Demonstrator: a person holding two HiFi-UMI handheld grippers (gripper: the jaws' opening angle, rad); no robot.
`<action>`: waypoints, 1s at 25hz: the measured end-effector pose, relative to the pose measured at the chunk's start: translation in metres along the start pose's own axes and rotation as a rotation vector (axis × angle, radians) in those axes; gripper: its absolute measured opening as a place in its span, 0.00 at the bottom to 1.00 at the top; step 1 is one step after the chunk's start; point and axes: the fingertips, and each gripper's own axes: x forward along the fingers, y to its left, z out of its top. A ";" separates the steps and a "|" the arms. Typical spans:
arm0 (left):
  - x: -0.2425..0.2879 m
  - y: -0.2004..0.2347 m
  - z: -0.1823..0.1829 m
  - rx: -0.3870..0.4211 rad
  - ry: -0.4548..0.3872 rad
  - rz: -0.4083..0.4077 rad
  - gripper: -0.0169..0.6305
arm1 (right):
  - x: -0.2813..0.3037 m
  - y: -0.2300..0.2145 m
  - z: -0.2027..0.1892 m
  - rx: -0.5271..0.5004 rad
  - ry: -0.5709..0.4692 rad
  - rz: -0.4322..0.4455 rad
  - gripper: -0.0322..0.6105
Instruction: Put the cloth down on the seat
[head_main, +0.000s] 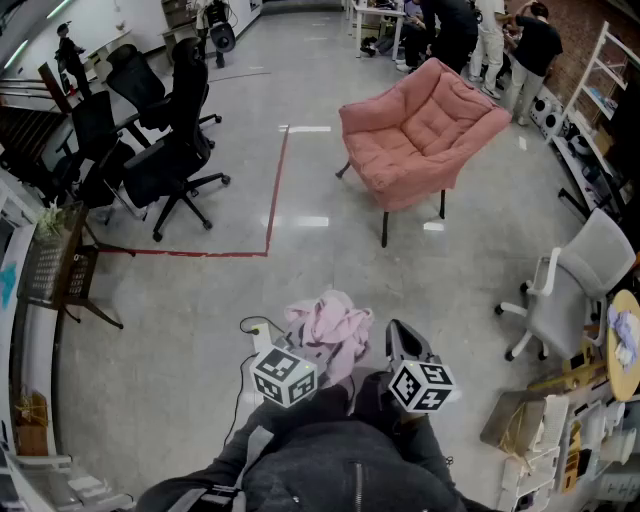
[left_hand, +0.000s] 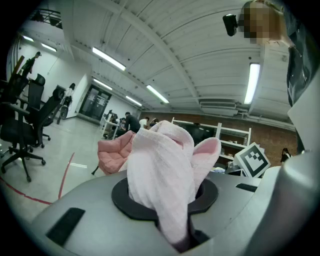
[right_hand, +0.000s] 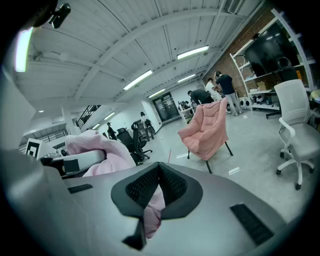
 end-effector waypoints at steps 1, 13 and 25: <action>-0.001 0.002 0.001 0.003 0.001 -0.004 0.19 | 0.002 0.003 -0.002 0.004 0.001 0.001 0.06; 0.001 0.036 0.003 -0.011 0.018 -0.005 0.19 | 0.034 0.016 -0.008 0.037 0.017 0.010 0.06; 0.053 0.113 0.030 -0.018 0.012 0.054 0.19 | 0.130 0.004 0.028 0.036 0.045 0.058 0.06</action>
